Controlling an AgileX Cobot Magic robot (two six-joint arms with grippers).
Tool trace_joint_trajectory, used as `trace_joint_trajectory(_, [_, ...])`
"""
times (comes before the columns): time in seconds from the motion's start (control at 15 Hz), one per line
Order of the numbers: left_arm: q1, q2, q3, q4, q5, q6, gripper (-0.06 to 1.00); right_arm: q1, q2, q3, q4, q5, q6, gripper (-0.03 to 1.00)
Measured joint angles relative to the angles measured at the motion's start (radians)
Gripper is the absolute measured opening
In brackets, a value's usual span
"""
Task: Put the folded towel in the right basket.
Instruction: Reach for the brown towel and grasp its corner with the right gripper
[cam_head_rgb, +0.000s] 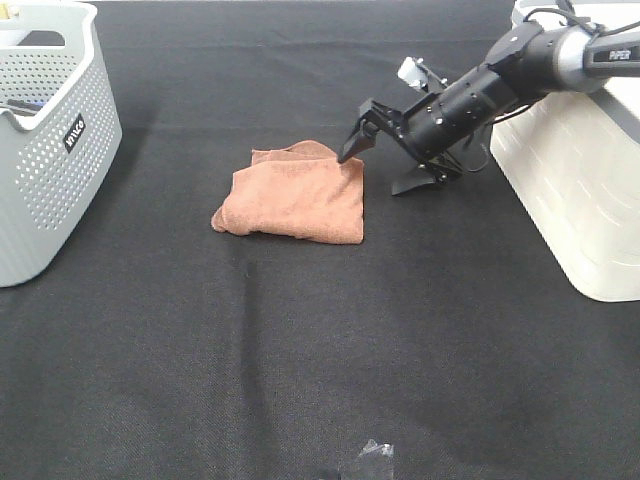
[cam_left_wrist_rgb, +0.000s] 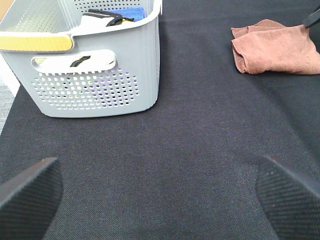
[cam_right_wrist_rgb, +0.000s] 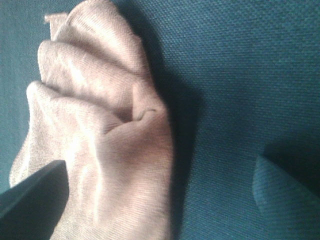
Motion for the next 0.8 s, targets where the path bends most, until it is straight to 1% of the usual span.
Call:
trace_joint_trajectory(0.13, [0.0, 0.0, 0.0, 0.0, 0.0, 0.0, 0.98, 0.049, 0.026, -0.015, 0.021, -0.031, 0.0, 0.97])
trace_joint_trajectory(0.33, [0.0, 0.0, 0.0, 0.0, 0.0, 0.0, 0.98, 0.129, 0.062, -0.05, 0.091, -0.069, -0.002, 0.97])
trace_joint_trajectory(0.4, [0.0, 0.0, 0.0, 0.0, 0.0, 0.0, 0.97, 0.18, 0.069, -0.059, 0.124, -0.093, -0.006, 0.96])
trace_joint_trajectory(0.47, [0.0, 0.0, 0.0, 0.0, 0.0, 0.0, 0.97, 0.209, 0.074, -0.069, 0.126, -0.109, -0.006, 0.95])
trace_joint_trajectory(0.53, [0.0, 0.0, 0.0, 0.0, 0.0, 0.0, 0.97, 0.209, 0.074, -0.069, 0.126, -0.109, -0.006, 0.95])
trace_joint_trajectory(0.6, [0.0, 0.0, 0.0, 0.0, 0.0, 0.0, 0.97, 0.235, 0.079, -0.08, 0.126, -0.119, -0.006, 0.91])
trace_joint_trajectory(0.67, [0.0, 0.0, 0.0, 0.0, 0.0, 0.0, 0.97, 0.251, 0.086, -0.087, 0.123, -0.125, -0.006, 0.83])
trace_joint_trajectory(0.73, [0.0, 0.0, 0.0, 0.0, 0.0, 0.0, 0.97, 0.26, 0.098, -0.094, 0.117, -0.132, -0.006, 0.6])
trace_joint_trajectory(0.8, [0.0, 0.0, 0.0, 0.0, 0.0, 0.0, 0.97, 0.26, 0.107, -0.097, 0.111, -0.131, -0.006, 0.43])
